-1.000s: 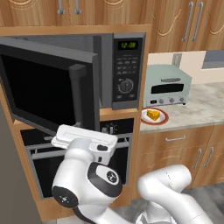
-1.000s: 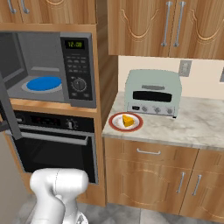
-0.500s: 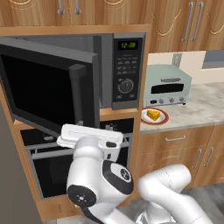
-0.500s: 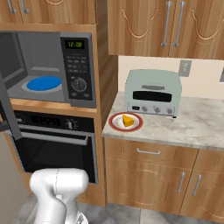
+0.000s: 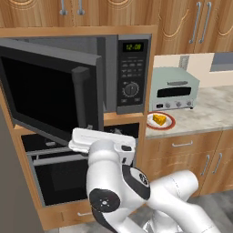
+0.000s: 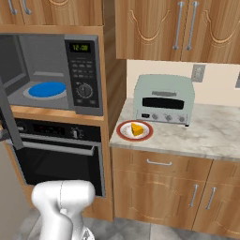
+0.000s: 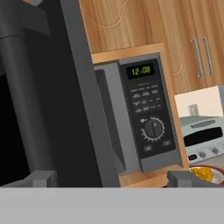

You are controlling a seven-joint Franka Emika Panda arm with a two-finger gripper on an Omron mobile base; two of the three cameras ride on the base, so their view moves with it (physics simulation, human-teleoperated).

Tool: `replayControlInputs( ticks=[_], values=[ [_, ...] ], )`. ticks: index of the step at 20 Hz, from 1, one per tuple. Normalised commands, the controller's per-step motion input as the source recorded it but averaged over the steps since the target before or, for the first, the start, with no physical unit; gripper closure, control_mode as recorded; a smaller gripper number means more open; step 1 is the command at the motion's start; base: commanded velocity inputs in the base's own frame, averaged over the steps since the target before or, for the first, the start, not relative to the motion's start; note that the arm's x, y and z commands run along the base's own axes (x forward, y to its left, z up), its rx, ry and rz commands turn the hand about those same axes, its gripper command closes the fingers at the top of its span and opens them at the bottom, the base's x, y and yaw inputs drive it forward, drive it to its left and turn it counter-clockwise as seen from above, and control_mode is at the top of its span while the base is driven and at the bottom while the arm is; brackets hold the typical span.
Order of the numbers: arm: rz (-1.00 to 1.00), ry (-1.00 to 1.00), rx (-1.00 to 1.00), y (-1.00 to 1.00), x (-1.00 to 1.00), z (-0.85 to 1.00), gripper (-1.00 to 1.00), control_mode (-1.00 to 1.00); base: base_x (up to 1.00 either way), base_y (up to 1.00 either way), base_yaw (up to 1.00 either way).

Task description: Pick the cheese from the counter and place it in the microwave. Then turn on the microwave.

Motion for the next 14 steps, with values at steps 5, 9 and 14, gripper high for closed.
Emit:
replayControlInputs(
  ticks=[5, 9, 14],
  values=[
    [0.09, 0.00, 0.07, -0.07, 0.00, 0.09, -1.00, -1.00, 0.00, 0.00, 0.00],
    [0.08, 0.01, 0.08, -0.07, 0.00, 0.13, -1.00, -1.00, 0.00, 0.00, 0.00],
    [0.08, 0.04, 0.07, -0.12, 0.02, 0.13, -1.00, -1.00, 0.00, 0.00, 0.00]
  ],
)
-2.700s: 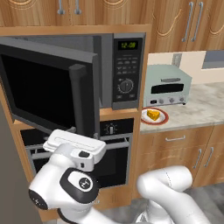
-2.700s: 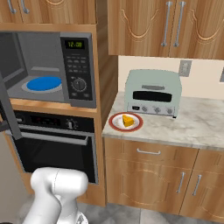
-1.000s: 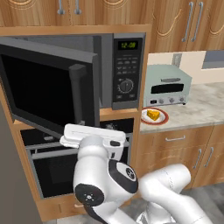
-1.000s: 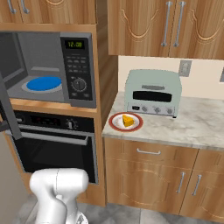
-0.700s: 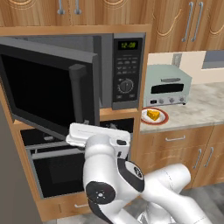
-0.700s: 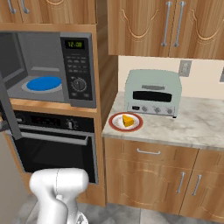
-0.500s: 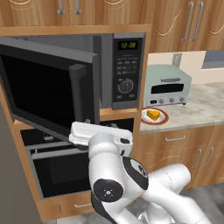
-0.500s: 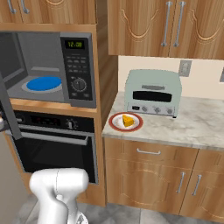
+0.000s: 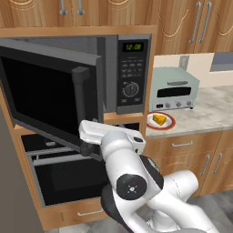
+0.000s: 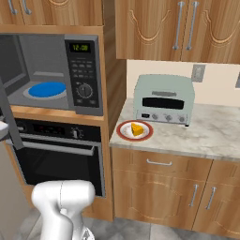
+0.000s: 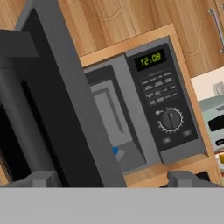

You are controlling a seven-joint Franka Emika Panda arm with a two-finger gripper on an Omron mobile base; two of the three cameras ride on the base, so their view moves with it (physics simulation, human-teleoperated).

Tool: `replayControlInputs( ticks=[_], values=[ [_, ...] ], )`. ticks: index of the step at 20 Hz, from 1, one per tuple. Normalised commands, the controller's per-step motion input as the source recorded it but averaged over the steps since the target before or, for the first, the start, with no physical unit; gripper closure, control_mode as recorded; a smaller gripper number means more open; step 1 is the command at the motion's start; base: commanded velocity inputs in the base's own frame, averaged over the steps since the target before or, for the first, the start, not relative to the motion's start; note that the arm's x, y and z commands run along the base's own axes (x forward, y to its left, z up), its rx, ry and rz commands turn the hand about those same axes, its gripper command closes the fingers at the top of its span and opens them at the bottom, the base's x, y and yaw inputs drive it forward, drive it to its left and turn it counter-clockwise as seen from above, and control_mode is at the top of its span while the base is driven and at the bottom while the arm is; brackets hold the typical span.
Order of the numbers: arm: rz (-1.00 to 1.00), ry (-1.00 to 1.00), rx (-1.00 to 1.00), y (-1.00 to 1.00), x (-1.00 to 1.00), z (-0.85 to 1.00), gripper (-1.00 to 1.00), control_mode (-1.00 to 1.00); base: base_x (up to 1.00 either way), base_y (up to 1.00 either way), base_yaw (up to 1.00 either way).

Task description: Pick the cheese from the counter and place it in the microwave. Then turn on the microwave.

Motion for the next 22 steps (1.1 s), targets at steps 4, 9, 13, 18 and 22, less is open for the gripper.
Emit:
replayControlInputs(
  ticks=[4, 9, 13, 18, 22],
  values=[
    [0.09, 0.04, 0.06, -0.13, 0.03, 0.06, -1.00, -1.00, 0.00, 0.00, 0.00],
    [0.13, 0.03, 0.04, -0.16, 0.06, 0.02, -1.00, -1.00, 0.00, 0.00, 0.00],
    [0.18, 0.01, 0.02, -0.20, 0.14, 0.00, -1.00, -1.00, 0.00, 0.00, 0.00],
    [0.20, 0.03, 0.01, -0.19, 0.17, 0.00, -1.00, -1.00, 0.00, 0.00, 0.00],
    [0.19, 0.04, 0.00, -0.16, 0.13, 0.00, -1.00, -1.00, 0.00, 0.00, 0.00]
  ],
)
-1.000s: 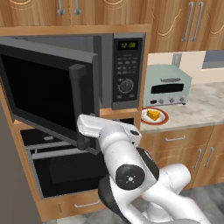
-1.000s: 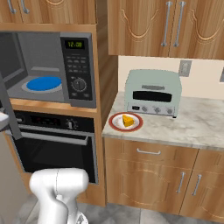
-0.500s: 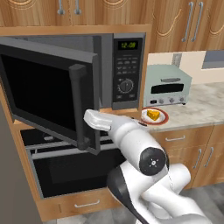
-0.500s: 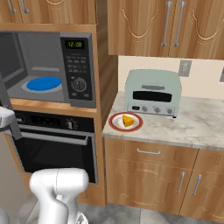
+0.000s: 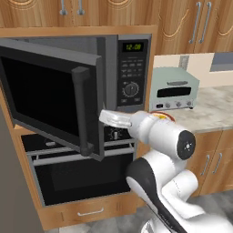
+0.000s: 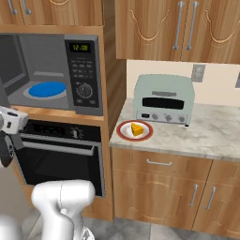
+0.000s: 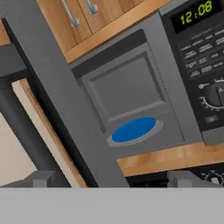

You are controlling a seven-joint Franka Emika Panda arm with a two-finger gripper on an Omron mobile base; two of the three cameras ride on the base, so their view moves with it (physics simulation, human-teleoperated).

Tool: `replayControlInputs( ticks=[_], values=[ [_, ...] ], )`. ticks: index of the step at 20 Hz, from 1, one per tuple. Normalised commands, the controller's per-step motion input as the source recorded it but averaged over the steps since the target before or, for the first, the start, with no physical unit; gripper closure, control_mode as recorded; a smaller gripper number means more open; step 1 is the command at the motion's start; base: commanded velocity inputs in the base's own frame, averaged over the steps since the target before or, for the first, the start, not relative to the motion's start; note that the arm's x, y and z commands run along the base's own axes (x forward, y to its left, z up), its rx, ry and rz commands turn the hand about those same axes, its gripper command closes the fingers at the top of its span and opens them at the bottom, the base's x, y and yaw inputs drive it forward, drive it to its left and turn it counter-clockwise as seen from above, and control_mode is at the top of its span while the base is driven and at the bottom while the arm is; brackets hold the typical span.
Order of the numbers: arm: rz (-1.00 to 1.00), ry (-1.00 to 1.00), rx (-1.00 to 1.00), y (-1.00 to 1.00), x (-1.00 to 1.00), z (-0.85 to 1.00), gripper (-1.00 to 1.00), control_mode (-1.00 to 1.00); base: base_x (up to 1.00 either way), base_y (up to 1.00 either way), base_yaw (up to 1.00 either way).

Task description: Pick the cheese from the counter and place it in the microwave. Then turn on the microwave.

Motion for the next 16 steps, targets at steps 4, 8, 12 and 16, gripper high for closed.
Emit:
replayControlInputs(
  ticks=[4, 8, 12, 16],
  values=[
    [0.18, 0.03, 0.00, -0.13, 0.11, 0.00, -1.00, -1.00, 0.00, 0.00, 0.00],
    [0.19, 0.04, 0.00, -0.14, 0.14, 0.00, -1.00, -1.00, 0.00, 0.00, 0.00],
    [0.21, 0.04, 0.00, -0.10, 0.17, 0.00, -1.00, -1.00, 0.00, 0.00, 0.00],
    [0.23, 0.04, 0.00, -0.05, 0.19, 0.00, -1.00, -1.00, 0.00, 0.00, 0.00]
  ],
)
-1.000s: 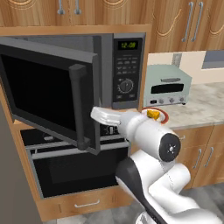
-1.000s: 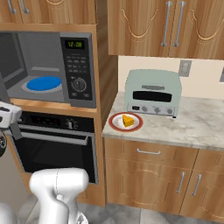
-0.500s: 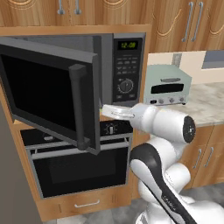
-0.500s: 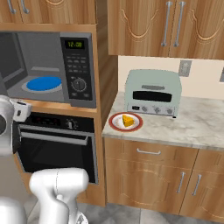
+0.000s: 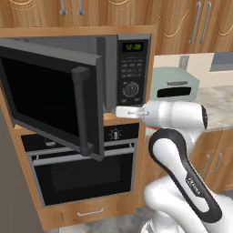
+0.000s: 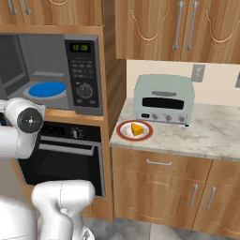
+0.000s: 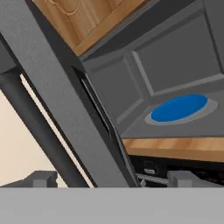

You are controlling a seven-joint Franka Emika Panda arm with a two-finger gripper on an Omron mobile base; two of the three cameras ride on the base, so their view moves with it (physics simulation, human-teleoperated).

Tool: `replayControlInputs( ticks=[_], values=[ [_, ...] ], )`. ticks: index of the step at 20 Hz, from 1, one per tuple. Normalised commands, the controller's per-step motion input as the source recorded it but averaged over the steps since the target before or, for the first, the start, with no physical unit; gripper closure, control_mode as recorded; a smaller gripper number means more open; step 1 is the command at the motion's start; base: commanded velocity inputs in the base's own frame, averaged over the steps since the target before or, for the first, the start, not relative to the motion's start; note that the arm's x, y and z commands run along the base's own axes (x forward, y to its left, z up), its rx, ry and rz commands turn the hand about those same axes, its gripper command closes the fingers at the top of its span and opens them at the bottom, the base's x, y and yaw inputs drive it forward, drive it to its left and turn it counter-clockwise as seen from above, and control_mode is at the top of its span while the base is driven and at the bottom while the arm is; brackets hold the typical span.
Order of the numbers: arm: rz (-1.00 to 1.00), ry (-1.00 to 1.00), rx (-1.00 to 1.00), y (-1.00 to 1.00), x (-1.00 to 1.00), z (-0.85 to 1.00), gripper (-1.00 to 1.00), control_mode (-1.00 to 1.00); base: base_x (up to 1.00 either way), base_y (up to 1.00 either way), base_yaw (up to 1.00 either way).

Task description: Pick the cheese from the counter and place it in the microwave. Then turn on the microwave.

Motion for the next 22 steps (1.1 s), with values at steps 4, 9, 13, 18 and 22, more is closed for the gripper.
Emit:
replayControlInputs(
  ticks=[4, 9, 13, 18, 22],
  values=[
    [0.22, 0.03, 0.00, -0.03, 0.18, 0.00, -1.00, -1.00, 0.00, 0.00, 0.00],
    [0.22, 0.00, 0.00, 0.00, 0.20, 0.00, -1.00, -1.00, 0.00, 0.00, 0.00],
    [0.20, 0.01, 0.00, 0.00, 0.25, 0.00, -1.00, -1.00, 0.00, 0.00, 0.00],
    [0.24, 0.00, 0.00, 0.00, 0.28, -0.07, -1.00, -1.00, 0.00, 0.00, 0.00],
    [0.21, -0.01, 0.00, 0.00, 0.17, -0.06, -1.00, -1.00, 0.00, 0.00, 0.00]
  ],
)
